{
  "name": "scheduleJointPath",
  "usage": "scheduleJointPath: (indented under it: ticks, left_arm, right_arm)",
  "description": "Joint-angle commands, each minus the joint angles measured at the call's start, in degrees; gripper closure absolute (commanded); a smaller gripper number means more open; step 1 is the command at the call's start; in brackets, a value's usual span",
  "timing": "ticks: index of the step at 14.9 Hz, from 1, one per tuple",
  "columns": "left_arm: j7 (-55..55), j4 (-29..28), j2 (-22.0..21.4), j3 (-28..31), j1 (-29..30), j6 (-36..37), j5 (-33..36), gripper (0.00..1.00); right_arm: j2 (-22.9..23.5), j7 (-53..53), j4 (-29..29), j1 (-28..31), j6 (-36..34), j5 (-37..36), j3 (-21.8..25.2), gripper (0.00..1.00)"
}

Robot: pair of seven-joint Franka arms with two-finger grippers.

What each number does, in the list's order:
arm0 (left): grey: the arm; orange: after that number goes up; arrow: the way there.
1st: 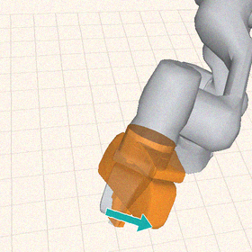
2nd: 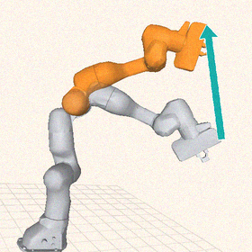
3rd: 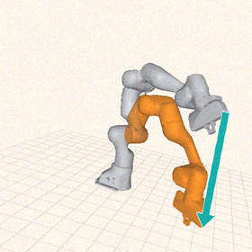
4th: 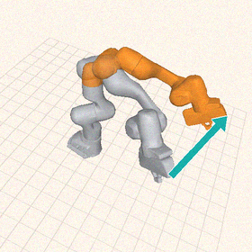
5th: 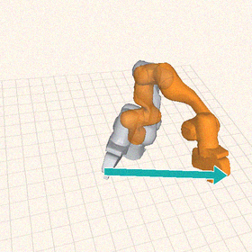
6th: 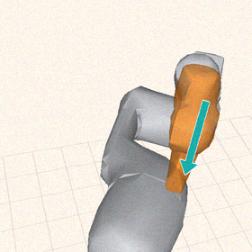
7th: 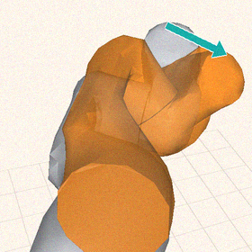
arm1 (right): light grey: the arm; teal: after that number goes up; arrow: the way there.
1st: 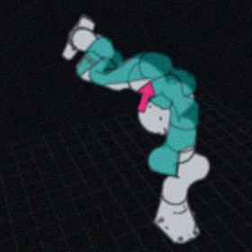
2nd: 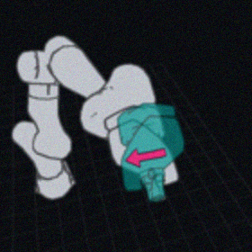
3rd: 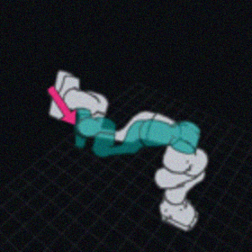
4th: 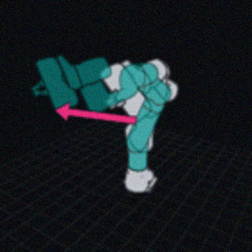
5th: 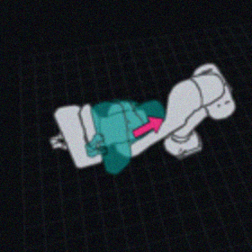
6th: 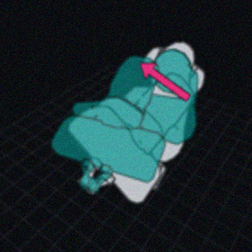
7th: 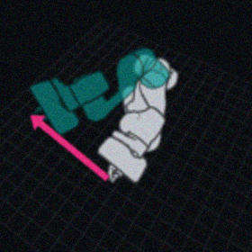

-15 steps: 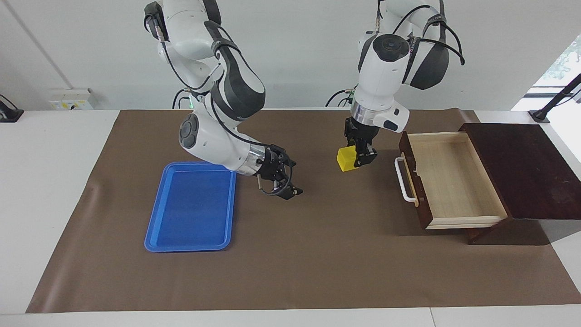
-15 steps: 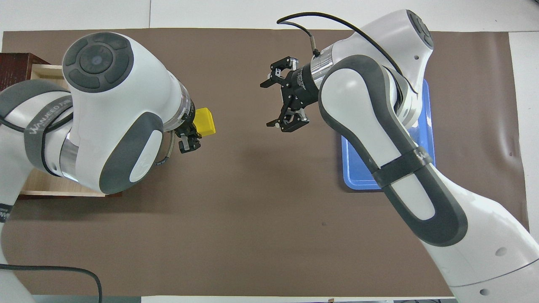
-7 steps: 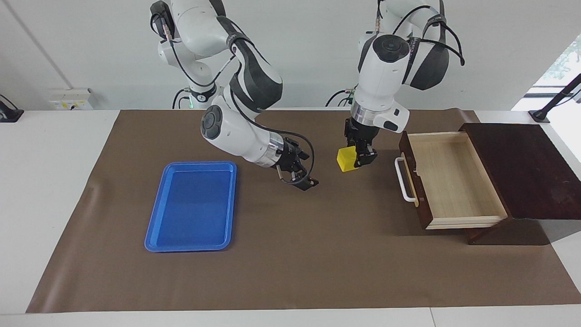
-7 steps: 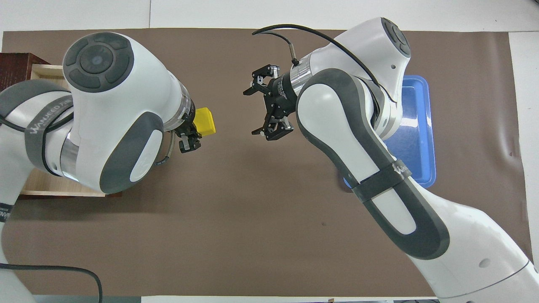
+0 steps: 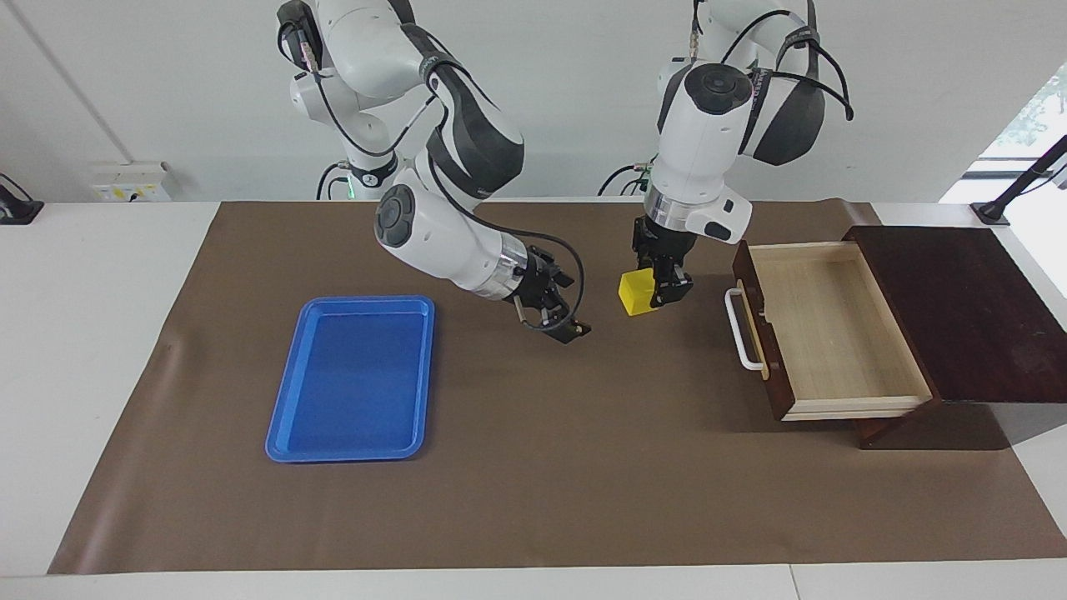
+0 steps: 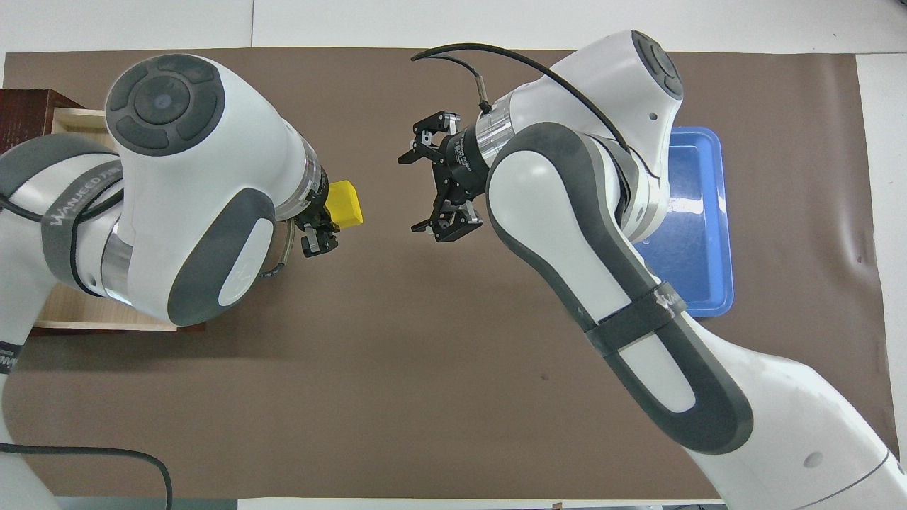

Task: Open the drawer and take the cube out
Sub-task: 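Close the right gripper on the yellow cube held by the left gripper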

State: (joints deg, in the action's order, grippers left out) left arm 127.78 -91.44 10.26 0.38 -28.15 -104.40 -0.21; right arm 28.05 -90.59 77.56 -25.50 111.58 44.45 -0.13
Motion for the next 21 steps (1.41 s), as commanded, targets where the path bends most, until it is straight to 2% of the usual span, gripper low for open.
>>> scheduleJointPath:
  ticks: [1, 5, 15, 21]
  left_arm:
    - [0.37, -0.23, -0.15, 0.32, -0.07, -0.8, -1.19, 1.0]
    - [0.89, -0.23, -0.15, 0.32, -0.07, -0.98, -1.11, 1.0]
    - [0.98, -0.23, -0.15, 0.32, -0.07, -0.98, -1.11, 1.0]
    - [0.98, -0.23, -0.15, 0.32, -0.07, -0.98, -1.11, 1.0]
  right_arm:
    - [-0.1, -3.53, -1.0, -1.57, 0.65, -0.69, 0.13, 0.0]
    - [1.13, -5.64, -2.33, -3.5, 0.83, -0.95, 0.4, 0.0]
    - [6.93, -10.57, -11.81, -5.18, 0.75, -3.67, 0.66, 0.0]
    - [7.81, -10.57, -13.48, -5.18, 0.66, -4.46, 0.57, 0.0]
